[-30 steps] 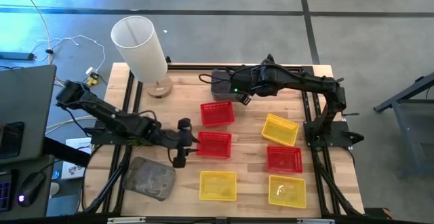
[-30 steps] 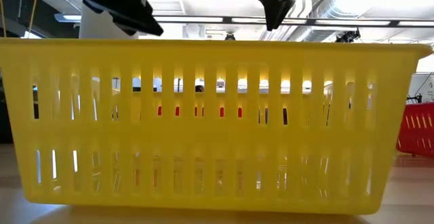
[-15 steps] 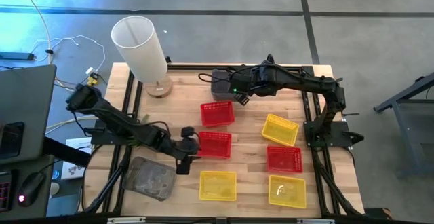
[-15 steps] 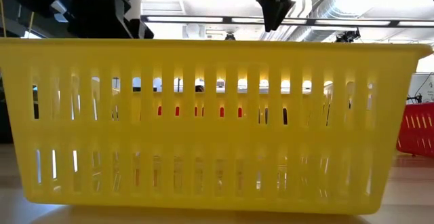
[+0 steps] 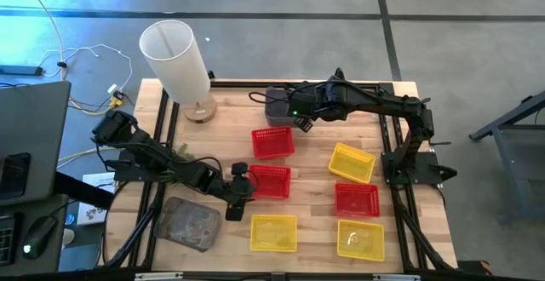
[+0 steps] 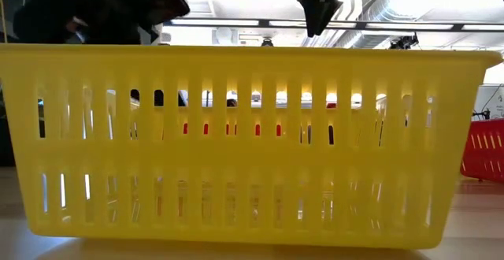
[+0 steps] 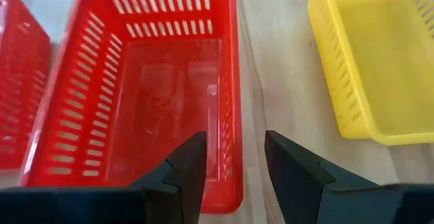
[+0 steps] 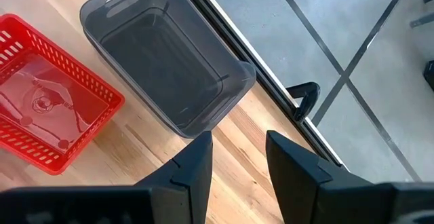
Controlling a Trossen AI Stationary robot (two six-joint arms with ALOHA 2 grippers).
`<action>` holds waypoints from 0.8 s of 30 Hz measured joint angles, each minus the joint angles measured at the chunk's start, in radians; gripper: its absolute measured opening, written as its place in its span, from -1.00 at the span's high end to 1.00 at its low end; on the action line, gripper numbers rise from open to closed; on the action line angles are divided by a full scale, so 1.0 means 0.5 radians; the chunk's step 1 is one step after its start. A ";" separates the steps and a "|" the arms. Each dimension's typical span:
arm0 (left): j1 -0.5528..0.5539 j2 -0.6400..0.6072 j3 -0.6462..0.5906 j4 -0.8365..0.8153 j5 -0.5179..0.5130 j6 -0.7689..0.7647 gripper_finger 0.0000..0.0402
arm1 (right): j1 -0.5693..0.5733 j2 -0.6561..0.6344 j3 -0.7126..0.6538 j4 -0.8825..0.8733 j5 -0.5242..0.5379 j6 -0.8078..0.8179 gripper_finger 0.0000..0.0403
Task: Stack baskets by color
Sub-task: Stack the bottom left red bin on the top red bin
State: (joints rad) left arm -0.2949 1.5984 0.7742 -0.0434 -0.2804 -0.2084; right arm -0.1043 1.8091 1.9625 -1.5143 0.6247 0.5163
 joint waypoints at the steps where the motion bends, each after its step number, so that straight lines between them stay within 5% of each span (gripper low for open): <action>1: 0.000 0.019 0.000 0.011 0.000 0.003 0.33 | 0.000 0.000 0.000 0.000 -0.001 0.000 0.38; 11: 0.017 0.132 -0.001 0.052 -0.056 0.003 0.36 | 0.000 0.000 0.000 0.000 0.000 0.000 0.38; 21: 0.040 0.131 -0.001 0.054 -0.022 0.003 0.95 | 0.001 0.000 0.000 0.008 0.000 -0.001 0.38; 24: 0.034 0.130 0.000 0.077 -0.031 -0.023 0.96 | 0.000 0.000 0.000 0.024 0.000 -0.001 0.38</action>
State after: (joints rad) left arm -0.2776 1.6634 0.7741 -0.0050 -0.2961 -0.2199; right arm -0.1042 1.8091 1.9625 -1.5020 0.6247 0.5159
